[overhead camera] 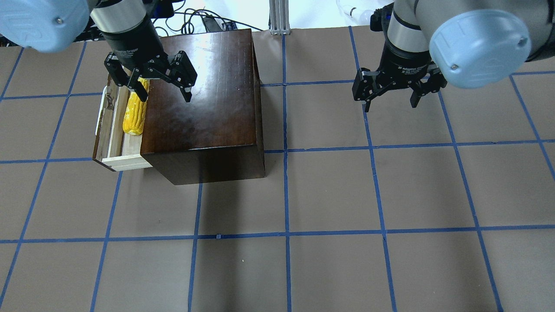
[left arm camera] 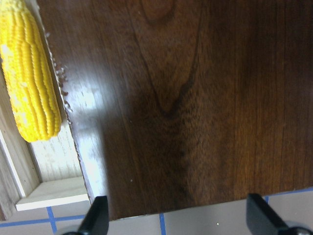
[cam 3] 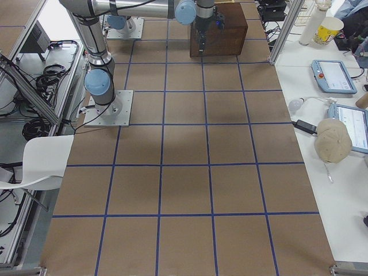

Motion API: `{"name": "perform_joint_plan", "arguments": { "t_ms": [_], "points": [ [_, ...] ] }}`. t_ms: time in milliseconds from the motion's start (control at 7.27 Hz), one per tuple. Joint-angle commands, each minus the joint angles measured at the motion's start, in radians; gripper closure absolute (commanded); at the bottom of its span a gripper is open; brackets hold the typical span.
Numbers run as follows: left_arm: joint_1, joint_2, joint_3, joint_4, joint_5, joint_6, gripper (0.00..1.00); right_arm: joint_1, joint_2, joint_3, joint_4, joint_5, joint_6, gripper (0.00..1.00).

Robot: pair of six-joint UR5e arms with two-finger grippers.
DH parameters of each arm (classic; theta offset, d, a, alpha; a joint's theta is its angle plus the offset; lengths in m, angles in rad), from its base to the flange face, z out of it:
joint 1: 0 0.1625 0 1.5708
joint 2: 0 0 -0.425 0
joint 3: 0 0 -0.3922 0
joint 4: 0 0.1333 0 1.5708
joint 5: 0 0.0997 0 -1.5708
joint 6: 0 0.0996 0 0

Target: Open drawer and put corn inside

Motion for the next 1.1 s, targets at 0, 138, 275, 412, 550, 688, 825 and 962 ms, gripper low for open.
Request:
{"name": "perform_joint_plan", "arguments": {
  "t_ms": [0, 138, 275, 412, 550, 688, 825, 962],
  "points": [
    [-0.002, 0.042, -0.047, 0.010, 0.004, 0.003, 0.00, 0.000, 0.000, 0.000, -0.001, -0.001, 0.000, 0.00],
    [0.004, 0.046, -0.048, 0.015, 0.002, 0.003, 0.00, 0.000, 0.000, 0.000, 0.000, -0.001, 0.000, 0.00],
    [0.007, 0.047, -0.048, 0.017, 0.002, 0.002, 0.00, 0.000, 0.000, 0.000, 0.000, -0.001, 0.000, 0.00],
    [0.009, 0.047, -0.048, 0.017, 0.002, 0.005, 0.00, 0.000, 0.000, 0.000, 0.000, -0.001, 0.000, 0.00],
    [0.009, 0.049, -0.050, 0.017, 0.002, 0.006, 0.00, 0.000, 0.000, 0.000, 0.000, -0.003, 0.000, 0.00],
    [0.009, 0.052, -0.050, 0.017, 0.002, 0.005, 0.00, 0.000, -0.001, 0.000, 0.000, -0.003, 0.000, 0.00],
    [0.010, 0.055, -0.049, 0.017, 0.002, 0.006, 0.00, 0.000, 0.000, 0.000, 0.000, -0.003, 0.000, 0.00],
    [0.010, 0.058, -0.050, 0.015, 0.004, 0.006, 0.00, 0.000, -0.001, 0.000, -0.001, -0.003, 0.000, 0.00]
  ]
}}
